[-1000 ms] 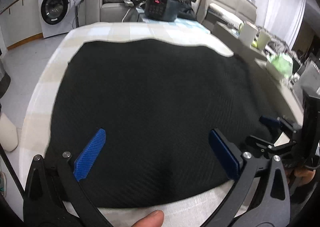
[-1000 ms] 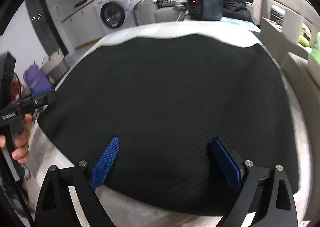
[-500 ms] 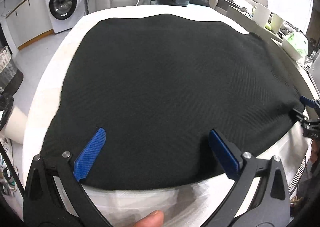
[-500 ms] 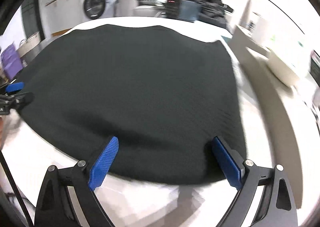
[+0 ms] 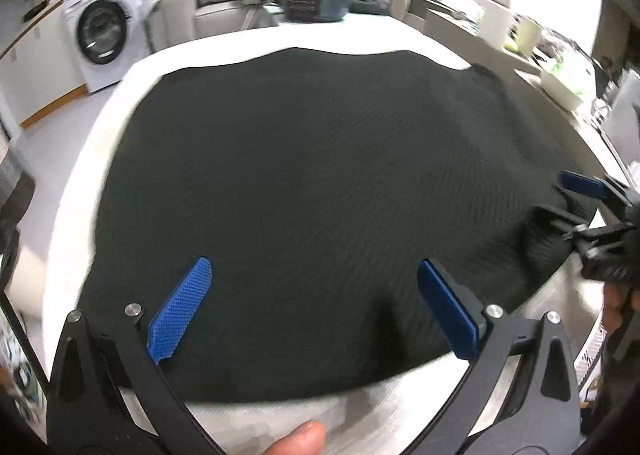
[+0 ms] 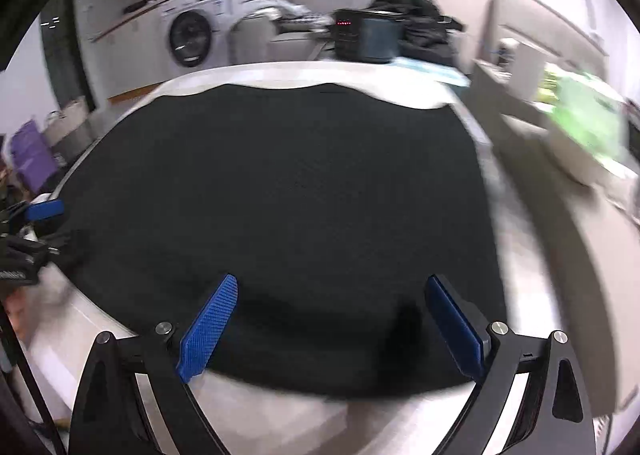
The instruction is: Fold small clothes
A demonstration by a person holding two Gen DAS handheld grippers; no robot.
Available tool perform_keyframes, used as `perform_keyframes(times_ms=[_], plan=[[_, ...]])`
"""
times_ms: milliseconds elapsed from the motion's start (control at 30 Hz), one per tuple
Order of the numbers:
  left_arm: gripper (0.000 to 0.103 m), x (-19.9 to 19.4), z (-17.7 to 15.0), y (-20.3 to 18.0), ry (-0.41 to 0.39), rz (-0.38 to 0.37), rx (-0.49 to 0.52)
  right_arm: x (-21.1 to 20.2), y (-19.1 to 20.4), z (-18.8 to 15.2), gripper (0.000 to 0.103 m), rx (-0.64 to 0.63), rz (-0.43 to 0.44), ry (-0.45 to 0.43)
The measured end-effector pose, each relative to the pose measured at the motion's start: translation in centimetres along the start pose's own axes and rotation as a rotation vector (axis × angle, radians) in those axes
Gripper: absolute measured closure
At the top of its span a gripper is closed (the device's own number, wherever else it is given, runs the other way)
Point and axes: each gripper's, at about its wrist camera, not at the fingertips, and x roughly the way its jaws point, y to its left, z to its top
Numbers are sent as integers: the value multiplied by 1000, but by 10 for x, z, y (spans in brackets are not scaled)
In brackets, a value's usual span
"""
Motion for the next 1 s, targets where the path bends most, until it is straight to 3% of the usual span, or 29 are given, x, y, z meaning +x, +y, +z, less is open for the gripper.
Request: perform_keyframes(times_ms=[133, 200, 367, 433, 533, 600, 700, 733, 900, 1000], plan=[[1, 24, 4, -4, 54, 35, 7, 26, 21, 10, 7, -35, 11, 54], [1, 25, 2, 0, 34, 39, 5, 29, 21, 10, 7, -68, -29, 68], [1, 17, -5, 26, 40, 59, -34, 21, -24, 4, 7, 7, 39, 60], [1, 8, -12, 44, 31, 29, -86, 15, -41, 0, 7, 28, -10, 49], [1, -4, -23, 62, 20, 45, -115, 16, -60, -3, 7, 10, -195, 50], [1, -10, -28, 66, 9, 43, -101, 9, -75, -11, 7, 56, -181, 41], [1, -15, -30, 56, 7, 97, -53, -1, -80, -17, 7, 102, -200, 14], [1, -17, -28, 49, -2, 79, -34, -5, -78, -16, 7, 102, -200, -6], [1, -6, -17, 12, 16, -36, 4, -13, -36, -9, 7, 18, -59, -17], [1, 8, -15, -6, 37, -6, 62, 4, -2, -2, 7, -56, 8, 13]])
